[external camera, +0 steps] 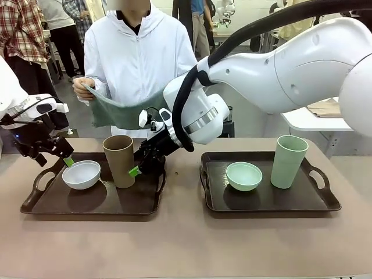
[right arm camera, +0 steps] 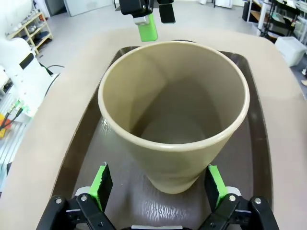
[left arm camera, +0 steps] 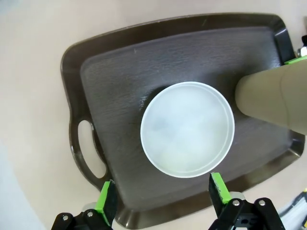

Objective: Set up a tray with a mat and arrange the tableware.
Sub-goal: Pick up the Picnic Bowl and Reusable plastic cup from the Handle tray in front of the human's position and hold them in the air.

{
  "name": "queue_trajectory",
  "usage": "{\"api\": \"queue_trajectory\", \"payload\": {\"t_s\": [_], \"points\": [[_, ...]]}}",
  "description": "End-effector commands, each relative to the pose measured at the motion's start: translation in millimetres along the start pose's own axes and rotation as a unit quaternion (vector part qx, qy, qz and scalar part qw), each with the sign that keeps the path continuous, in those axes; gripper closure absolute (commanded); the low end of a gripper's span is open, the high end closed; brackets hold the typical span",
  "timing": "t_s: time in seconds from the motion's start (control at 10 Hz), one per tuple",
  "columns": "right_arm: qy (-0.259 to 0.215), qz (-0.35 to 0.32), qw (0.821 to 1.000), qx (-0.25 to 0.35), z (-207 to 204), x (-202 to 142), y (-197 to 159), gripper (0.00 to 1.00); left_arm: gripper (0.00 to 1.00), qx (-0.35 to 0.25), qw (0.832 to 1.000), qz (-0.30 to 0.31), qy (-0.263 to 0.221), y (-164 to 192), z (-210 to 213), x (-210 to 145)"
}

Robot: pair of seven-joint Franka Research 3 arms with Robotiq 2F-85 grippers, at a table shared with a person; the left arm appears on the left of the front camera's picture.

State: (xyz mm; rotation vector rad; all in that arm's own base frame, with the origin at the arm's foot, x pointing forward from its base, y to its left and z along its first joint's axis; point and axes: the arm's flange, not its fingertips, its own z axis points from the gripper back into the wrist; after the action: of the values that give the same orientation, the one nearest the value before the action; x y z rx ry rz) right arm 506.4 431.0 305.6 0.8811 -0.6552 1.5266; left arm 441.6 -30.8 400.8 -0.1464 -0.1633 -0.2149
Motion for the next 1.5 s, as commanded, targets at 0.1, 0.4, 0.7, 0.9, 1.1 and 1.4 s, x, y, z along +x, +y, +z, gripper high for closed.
{"api": "queue_trajectory", "payload": {"t_s": [0.1, 0.4, 0.7, 0.9, 1.1, 1.4], "points": [[0.002, -0.015, 1.0, 0.002, -9.5, 2.2, -9.8, 0.0, 0.0, 0.017, 1.0, -0.005, 0.011, -3.9, -7.0, 7.5], [-0.011, -0.025, 1.0, -0.005, -14.0, 3.9, -21.2, 0.0, 0.0, 0.011, 1.0, -0.014, 0.018, -5.3, -16.7, 15.2], [-0.016, -0.042, 0.999, 0.0, -21.1, 4.8, -30.6, 0.0, 0.0, 0.016, 0.999, -0.002, 0.028, -5.9, -31.8, 19.4], [-0.021, -0.044, 0.999, 0.01, -26.9, 6.4, -34.2, 0.0, 0.0, 0.023, 0.999, 0.007, 0.033, -4.1, -37.5, 23.6], [-0.036, -0.042, 0.998, 0.035, -33.3, 9.9, -34.2, 0.0, 0.0, 0.016, 0.999, 0.014, 0.039, -3.2, -50.3, 28.7], [-0.026, -0.053, 0.998, 0.038, -41.3, 10.9, -37.8, 0.0, 0.0, 0.01, 0.999, 0.025, 0.047, -1.3, -63.9, 31.2]]}}
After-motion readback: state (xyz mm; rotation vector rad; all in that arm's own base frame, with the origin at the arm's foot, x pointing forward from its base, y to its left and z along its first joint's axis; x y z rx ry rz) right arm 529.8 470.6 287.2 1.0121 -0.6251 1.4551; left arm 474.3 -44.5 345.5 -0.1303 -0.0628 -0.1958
